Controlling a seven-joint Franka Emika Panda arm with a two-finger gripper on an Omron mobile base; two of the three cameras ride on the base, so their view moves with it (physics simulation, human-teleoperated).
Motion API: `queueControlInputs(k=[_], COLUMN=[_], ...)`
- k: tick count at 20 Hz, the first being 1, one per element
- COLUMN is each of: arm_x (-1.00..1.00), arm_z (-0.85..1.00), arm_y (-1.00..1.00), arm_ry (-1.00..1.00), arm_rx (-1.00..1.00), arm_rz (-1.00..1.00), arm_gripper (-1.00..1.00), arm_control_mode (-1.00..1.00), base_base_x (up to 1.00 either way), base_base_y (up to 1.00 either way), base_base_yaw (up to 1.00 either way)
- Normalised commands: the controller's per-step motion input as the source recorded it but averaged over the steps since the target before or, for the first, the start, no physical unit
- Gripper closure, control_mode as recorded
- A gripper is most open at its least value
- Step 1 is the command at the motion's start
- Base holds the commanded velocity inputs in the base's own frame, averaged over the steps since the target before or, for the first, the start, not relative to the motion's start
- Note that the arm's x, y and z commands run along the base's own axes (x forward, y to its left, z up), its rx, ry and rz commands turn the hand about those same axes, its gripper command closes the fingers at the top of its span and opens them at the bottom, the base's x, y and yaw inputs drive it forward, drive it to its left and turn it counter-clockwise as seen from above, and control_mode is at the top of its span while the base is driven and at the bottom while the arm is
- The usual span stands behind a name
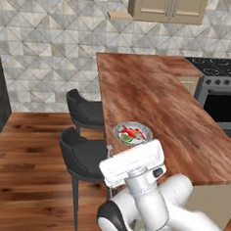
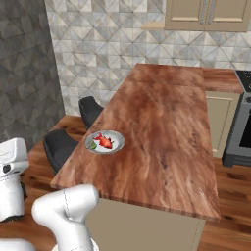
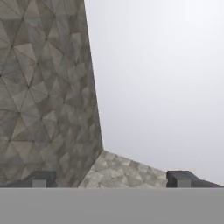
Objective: Take the lemon wedge from the fridge and place it on the plate with fish on the dining counter.
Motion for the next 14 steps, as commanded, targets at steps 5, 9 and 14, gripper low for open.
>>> queueControlInputs(k=[5, 9, 14], arm_x=[-0.7, -0.44, -0.43], arm_z=[1.0, 1.0, 1.0], arm_y=[0.63, 0.88, 0.83], arm_ry=[0.3, 0.52, 0.66], arm_rx=[0.0, 0.0, 0.02], arm_rz=[0.24, 0.29, 0.35], arm_gripper=[-1.0, -1.0, -1.0], arm_control_mode=[-1.0, -1.0, -1.0], base_base_x=[0.0, 0.0, 0.0], base_base_y=[0.0, 0.0, 0.0], base_base_yaw=[0.0, 0.0, 0.0])
